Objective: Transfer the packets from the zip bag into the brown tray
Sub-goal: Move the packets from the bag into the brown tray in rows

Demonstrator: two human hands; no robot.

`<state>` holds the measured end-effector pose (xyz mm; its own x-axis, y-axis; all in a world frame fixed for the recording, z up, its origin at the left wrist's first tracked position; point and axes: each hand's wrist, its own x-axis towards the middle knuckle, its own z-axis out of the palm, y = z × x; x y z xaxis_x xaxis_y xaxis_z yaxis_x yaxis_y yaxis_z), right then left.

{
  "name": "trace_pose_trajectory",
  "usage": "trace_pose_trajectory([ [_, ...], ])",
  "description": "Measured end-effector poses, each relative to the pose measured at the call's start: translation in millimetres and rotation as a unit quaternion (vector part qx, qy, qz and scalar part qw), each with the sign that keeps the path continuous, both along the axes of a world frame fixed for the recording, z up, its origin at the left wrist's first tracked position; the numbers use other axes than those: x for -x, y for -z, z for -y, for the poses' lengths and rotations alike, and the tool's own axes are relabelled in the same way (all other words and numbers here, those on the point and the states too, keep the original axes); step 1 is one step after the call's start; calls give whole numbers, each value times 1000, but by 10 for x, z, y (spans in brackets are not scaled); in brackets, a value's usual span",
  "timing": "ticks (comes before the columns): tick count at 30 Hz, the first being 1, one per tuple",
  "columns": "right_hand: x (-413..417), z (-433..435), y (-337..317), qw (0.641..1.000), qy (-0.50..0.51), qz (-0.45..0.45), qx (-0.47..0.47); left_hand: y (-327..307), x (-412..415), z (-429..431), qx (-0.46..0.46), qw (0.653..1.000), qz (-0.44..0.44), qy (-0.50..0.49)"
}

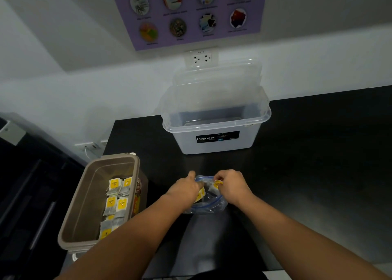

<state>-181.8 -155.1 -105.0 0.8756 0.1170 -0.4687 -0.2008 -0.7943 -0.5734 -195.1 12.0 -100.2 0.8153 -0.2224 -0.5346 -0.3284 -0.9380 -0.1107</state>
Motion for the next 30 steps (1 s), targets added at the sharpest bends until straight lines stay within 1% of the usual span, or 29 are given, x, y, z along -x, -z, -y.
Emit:
trace_pose_trajectory([
  [3, -62, -7, 2, 999, -38, -13, 29, -9, -77, -8, 0, 1000, -7, -11],
  [6, -140, -37, -49, 992, -72, -79, 70, -42, -133, -23, -12, 1000, -13, 17],
  [7, -152, -43, -61, 990, -76, -87, 81, -56, -150, -30, -15, 999, -11, 29],
  [11, -153, -53, -34, 990, -91, -63, 92, -95, -187, -62, 7, 999, 10, 35],
  [13, -134, -41, 26, 994, -73, -46, 69, -92, -193, -95, 57, 998, 29, 23],
  [15, -117, -23, 85, 999, -42, -16, 31, -92, -183, -155, 129, 991, 40, 14],
  [18, -89, 19, 131, 999, -5, 21, -26, -71, -136, -240, 230, 971, 69, 19],
  [20, -89, 46, 119, 998, 5, 35, -45, -50, -90, -244, 287, 953, 95, 10],
  [22, -100, 65, 114, 997, 17, 42, -61, -48, -48, -225, 330, 938, 109, -19],
  [23, -103, 73, 116, 997, 20, 44, -66, -53, -36, -220, 335, 935, 110, -32],
  [25, -109, 86, 129, 996, 21, 44, -71, -58, -26, -229, 308, 944, 110, -32],
  [28, -109, 82, 142, 997, 11, 40, -69, -84, -2, -227, 222, 969, 108, 11],
  [30, -106, 71, 149, 997, 6, 40, -67, -116, 29, -185, 160, 982, 89, 37],
])
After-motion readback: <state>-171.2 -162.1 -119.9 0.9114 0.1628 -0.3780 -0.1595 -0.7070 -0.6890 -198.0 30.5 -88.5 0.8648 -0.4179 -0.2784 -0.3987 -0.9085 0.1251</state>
